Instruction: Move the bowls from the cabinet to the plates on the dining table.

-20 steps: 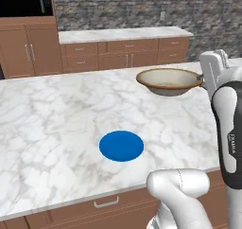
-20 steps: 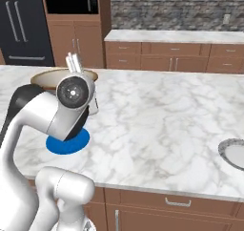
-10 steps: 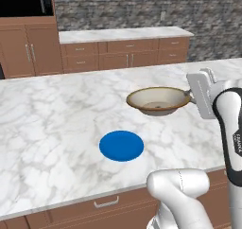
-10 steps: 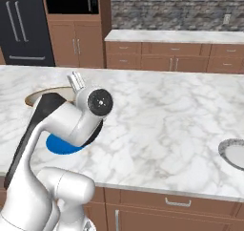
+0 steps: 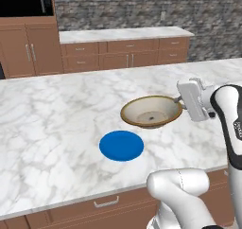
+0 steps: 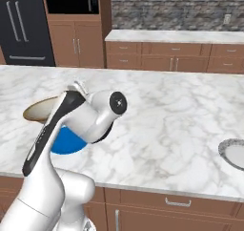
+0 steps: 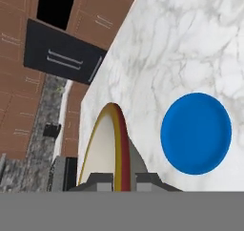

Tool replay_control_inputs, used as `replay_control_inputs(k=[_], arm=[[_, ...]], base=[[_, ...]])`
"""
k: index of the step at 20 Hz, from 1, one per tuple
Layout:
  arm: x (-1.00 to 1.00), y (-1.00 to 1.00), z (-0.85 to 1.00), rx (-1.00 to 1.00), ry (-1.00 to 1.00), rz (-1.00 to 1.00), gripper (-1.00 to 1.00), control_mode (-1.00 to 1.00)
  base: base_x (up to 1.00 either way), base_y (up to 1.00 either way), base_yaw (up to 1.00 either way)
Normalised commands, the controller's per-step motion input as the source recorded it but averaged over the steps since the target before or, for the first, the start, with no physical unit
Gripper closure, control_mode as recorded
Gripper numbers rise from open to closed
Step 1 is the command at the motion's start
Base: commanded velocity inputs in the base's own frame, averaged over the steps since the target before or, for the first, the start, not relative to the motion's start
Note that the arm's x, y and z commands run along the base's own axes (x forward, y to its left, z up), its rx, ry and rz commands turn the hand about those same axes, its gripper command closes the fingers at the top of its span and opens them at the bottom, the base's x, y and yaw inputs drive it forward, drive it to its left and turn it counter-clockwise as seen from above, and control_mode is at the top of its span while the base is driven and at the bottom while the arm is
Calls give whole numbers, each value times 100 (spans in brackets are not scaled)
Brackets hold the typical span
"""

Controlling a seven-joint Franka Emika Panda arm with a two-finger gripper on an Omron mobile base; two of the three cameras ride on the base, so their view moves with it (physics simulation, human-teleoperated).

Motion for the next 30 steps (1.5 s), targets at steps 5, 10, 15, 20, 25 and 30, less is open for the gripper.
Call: replay_control_inputs(k=[5,10,15,20,25,30], arm=[[41,21,-20,-8,0,17,100,-100],[6,41,-25,-4,0,9,100,-100],[1,49,-30,-1,0,2,100,-100],[1,19,-37,-1,0,0,100,-100],[1,1,-47,0,0,0,100,-100],[32,0,-38,0,0,0,100,-100]], base=[[0,0,0],[0,0,0],[0,0,0],[0,0,0],[0,0,0],[0,0,0]])
